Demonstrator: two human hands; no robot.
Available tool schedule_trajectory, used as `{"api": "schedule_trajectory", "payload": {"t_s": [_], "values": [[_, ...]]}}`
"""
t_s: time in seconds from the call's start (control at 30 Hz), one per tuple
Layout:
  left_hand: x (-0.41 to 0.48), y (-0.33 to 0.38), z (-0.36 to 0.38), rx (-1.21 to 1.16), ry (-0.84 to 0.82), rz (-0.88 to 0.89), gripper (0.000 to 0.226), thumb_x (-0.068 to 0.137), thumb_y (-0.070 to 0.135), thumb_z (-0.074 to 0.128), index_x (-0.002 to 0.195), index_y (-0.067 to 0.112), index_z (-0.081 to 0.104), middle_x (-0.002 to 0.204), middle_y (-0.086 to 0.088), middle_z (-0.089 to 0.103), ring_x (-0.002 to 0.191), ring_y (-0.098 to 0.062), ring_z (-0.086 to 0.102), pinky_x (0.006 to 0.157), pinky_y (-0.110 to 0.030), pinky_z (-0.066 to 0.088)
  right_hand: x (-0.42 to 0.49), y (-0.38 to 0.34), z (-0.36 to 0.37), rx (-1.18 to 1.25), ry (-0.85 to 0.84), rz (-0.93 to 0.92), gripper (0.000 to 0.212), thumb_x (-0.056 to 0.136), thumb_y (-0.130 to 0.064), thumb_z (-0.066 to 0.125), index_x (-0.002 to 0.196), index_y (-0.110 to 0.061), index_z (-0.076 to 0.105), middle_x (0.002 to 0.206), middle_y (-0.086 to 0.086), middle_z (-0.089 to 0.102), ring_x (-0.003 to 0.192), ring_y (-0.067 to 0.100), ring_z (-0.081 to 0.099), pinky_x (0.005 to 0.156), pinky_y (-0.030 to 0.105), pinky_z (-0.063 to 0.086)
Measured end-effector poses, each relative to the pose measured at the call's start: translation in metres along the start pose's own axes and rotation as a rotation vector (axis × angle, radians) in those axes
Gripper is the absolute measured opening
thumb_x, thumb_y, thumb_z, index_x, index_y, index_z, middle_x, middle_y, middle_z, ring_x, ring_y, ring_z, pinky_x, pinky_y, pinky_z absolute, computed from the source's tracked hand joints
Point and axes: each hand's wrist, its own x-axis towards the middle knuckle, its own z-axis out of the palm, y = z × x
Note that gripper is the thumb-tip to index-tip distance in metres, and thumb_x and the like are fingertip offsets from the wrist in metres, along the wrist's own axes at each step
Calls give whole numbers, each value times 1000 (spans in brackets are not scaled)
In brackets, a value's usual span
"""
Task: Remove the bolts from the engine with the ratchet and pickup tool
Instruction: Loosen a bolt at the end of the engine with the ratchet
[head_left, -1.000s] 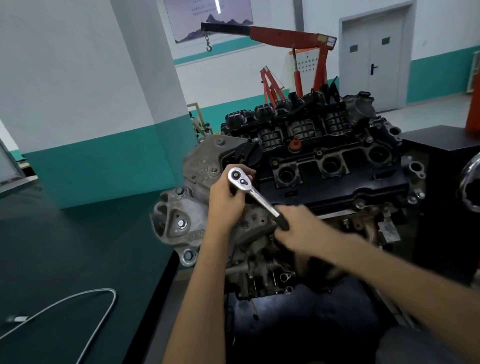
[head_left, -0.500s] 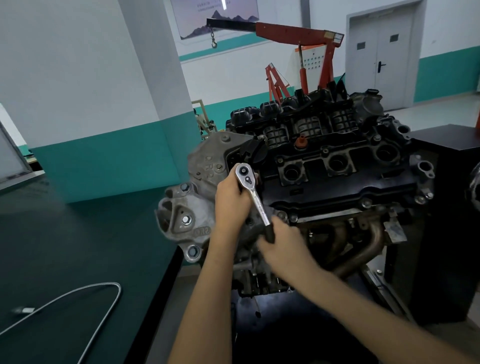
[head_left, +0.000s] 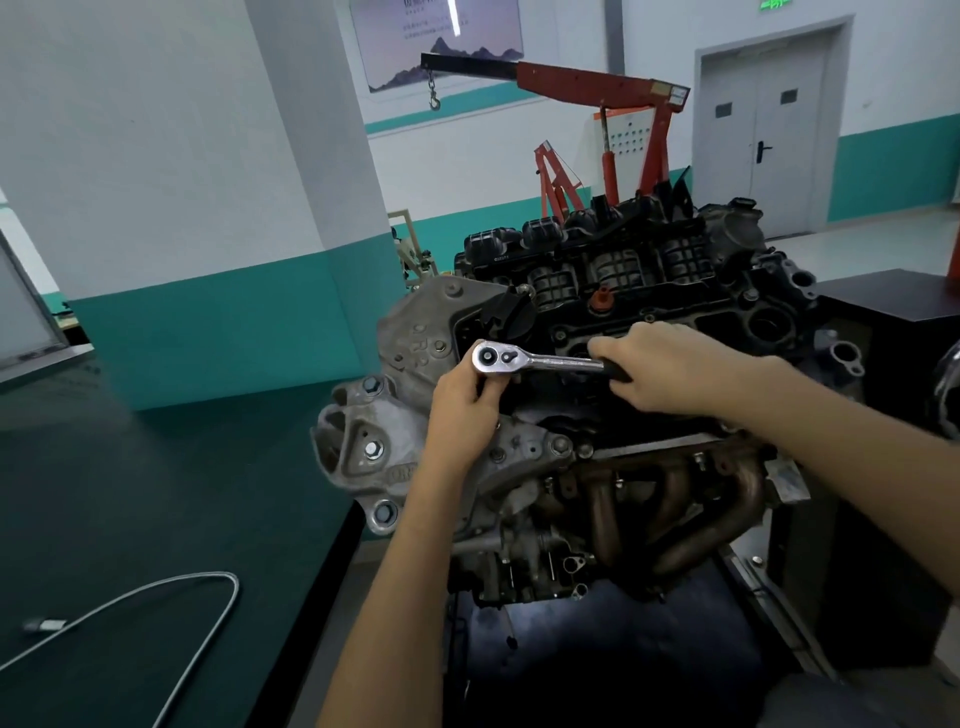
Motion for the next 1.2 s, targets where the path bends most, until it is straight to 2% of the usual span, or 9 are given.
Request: {"api": "schedule_trajectory", "payload": {"t_s": [0.13,0.23,0.33,0.53,0.7,0.8,0.9,1.03,1.2], "values": [[1,1,4,40,99,-6,40,91,1,53,80,39,51,61,21,59,53,3,47,53,-12,36,-29,-44,35,392,55,206,12,85,-22,57,91,-20,46,67,-2,43,71,29,58,59,31,41],[1,-2,5,54,101,-7,32,84,-2,48,81,28,57,68,10,63,61,-4,55,59,-24,44,-44,-108,64,928,76,360,11,83,-12,58,92,-14,52,71,5,57,61,20,58,53,27,48],[0,-3,6,13,124,-34,38,87,-2,53,77,35,58,77,2,68,76,-22,64,71,-33,51,-36,-154,80,1135,141,425,15,84,-7,54,99,-9,52,70,8,57,54,18,54,52,27,48],[1,0,0,14,62,108,19,88,2,56,101,16,62,93,7,69,86,-9,64,78,-24,49,-39,-91,61,869,47,199,18,78,-2,55,92,-15,56,63,-6,50,52,12,49,45,6,34],[2,-1,0,94,21,91,18,96,10,55,112,11,64,73,23,59,70,13,54,64,-8,38,-10,1,11,243,-58,28,23,85,-16,59,107,-21,55,65,-9,42,59,17,50,52,23,40],[1,-2,4,121,97,69,14,96,11,55,105,10,65,64,21,53,58,10,51,57,-8,37,5,10,-2,16,12,-26,30,88,-23,56,117,-25,50,64,-12,33,62,17,40,57,28,34],[1,-3,7,145,166,56,11,94,6,55,100,7,65,62,21,50,56,12,50,54,-5,35,-13,-10,15,152,69,102,14,85,-24,57,96,-26,47,65,-7,38,63,22,48,58,29,35],[2,-4,9,171,184,55,14,87,-3,52,87,7,60,57,16,51,54,5,51,52,-8,35,-46,-83,56,811,86,298,18,81,-14,59,80,-21,43,69,5,54,57,16,54,51,27,44],[0,-4,6,50,158,22,29,89,0,56,82,27,61,80,6,69,78,-8,65,73,-22,50,-37,-156,80,1126,174,416,24,83,-7,54,107,-10,52,73,11,58,59,22,56,56,30,49]]}}
